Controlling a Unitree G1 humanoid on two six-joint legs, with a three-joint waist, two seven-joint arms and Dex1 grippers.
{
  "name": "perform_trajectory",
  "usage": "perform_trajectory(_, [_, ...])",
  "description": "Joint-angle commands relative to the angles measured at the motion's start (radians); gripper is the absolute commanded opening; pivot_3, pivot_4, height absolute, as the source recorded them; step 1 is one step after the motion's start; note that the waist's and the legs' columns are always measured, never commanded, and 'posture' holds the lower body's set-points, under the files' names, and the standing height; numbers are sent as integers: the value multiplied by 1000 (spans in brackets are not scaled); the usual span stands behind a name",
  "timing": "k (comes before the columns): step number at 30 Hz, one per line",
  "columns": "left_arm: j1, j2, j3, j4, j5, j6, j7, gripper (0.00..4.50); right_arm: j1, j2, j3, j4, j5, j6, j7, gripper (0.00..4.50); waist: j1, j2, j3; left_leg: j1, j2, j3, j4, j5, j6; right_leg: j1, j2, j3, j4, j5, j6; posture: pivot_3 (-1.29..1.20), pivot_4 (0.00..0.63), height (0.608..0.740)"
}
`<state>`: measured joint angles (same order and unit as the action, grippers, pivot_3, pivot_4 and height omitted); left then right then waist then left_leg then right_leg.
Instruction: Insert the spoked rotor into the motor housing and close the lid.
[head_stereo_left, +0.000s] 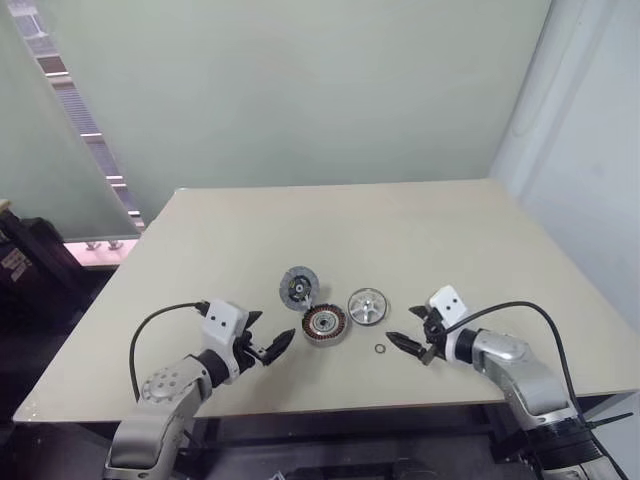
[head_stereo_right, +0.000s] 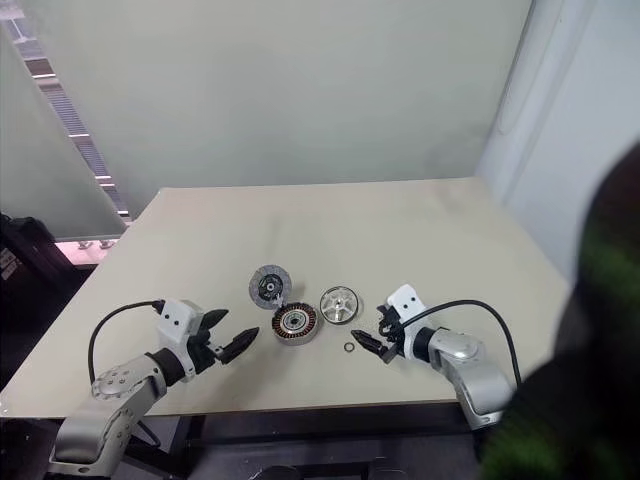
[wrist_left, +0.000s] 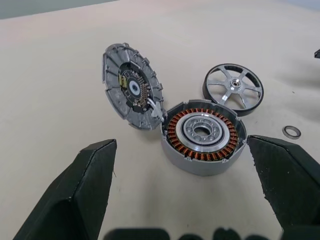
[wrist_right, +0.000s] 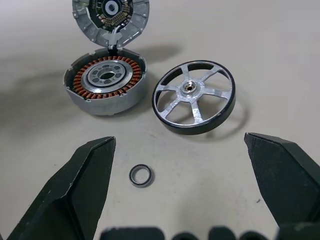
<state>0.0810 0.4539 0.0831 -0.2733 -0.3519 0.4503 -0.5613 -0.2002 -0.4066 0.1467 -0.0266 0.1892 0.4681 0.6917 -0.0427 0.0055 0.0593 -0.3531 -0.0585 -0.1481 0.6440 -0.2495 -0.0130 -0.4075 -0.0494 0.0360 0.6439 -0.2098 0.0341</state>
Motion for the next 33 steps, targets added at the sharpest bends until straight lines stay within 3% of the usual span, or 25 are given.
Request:
perform_trajectory(1, [-18, 3, 24, -52, -12, -2, 11, 4468, -38, 7, -21, -20, 15, -12, -3, 4500, 0, 0, 0, 0, 0, 0, 0, 0, 0, 0, 0, 0, 0, 0, 0, 0, 0, 740])
perform_trajectory(12, [8, 4, 44, -84, -29, 12, 35, 4468, -62, 56, -47, -29, 35, 17, -45, 4500, 1, 0, 0, 0, 0, 0, 0, 0, 0, 0, 0, 0, 0, 0, 0, 0, 0, 740])
perform_trajectory(22, [10, -8, 7, -76, -26, 15, 29, 4468, -34, 72, -46, -122, 59, 158, -99, 4500, 1, 0, 0, 0, 0, 0, 0, 0, 0, 0, 0, 0, 0, 0, 0, 0, 0, 740])
perform_trajectory(29, [22, 14, -22, -61, -17, 23, -7, 4468, 3, 46, 16, -85, -38, -32, -99, 4500, 0, 0, 0, 0, 0, 0, 0, 0, 0, -1, 0, 0, 0, 0, 0, 0, 0, 740])
perform_trajectory(33, [29, 30, -48, -50, -12, 33, -34, 4468, 17, 44, 61, -69, -54, 2, -87, 4500, -1, -1, 0, 0, 0, 1, 0, 0, 0, -1, 0, 0, 0, 0, 0, 0, 0, 740])
